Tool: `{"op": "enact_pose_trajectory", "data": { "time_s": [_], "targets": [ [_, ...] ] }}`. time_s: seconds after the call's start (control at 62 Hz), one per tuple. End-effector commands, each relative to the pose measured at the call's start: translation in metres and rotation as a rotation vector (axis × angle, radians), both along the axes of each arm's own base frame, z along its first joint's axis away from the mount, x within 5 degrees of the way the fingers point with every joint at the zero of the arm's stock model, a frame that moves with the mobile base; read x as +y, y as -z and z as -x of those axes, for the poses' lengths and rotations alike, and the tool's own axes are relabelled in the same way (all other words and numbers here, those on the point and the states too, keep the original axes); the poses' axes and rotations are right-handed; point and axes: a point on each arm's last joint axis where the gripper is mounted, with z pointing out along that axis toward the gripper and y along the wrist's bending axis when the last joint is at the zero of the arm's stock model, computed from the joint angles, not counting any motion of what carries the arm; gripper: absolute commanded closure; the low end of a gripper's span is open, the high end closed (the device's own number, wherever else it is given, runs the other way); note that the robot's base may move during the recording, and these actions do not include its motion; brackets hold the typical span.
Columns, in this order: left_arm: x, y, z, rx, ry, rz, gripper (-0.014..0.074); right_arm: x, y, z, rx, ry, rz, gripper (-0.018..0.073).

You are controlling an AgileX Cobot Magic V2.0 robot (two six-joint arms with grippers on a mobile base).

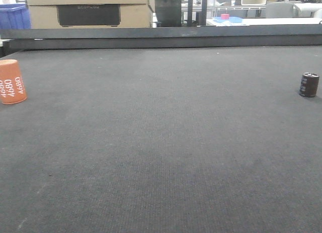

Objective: Place cylindrical capacitor in blue bin on shelf
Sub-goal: 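Move left gripper over orange cylinder and right gripper over brown capacitor, then lower the open right gripper around the dark-brown capacitor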

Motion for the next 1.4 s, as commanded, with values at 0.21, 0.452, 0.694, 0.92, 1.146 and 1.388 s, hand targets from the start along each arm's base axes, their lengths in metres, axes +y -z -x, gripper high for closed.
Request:
{"op": "enact_pose_trajectory", "data": {
  "time_s": [0.21,0.452,0.694,0.92,1.146,1.388],
  "targets": [
    [0.006,-0.059,0.015,0.017,-0.037,-0.011,0.0707,-0.001,-0.071,0.014,-0.022,0.006,0.001,0.0727],
    [0.003,-0.101,-0.006,0.216,-0.050,-0.013,0.0707,0.000,-0.111,-0.017,0.142,0.007,0.010,0.0727],
    [-0.015,-0.126,-0.074,0.476,-0.017,0.122,0.0707,0.003,-0.134,-0.076,0.481,0.009,0.027,0.0727],
    [-0.029,-0.141,-0.140,0.657,-0.028,0.107,0.0707,0.007,-0.134,-0.123,0.605,0.000,0.010,0.0727],
    [-0.036,-0.136,-0.187,0.732,-0.044,0.092,0.0707,0.010,-0.116,-0.172,0.800,-0.003,0.008,0.0727],
    [-0.027,-0.137,-0.235,0.948,-0.117,0.088,0.0707,0.013,-0.107,-0.240,1.056,-0.002,0.028,0.0727]
  ]
}}
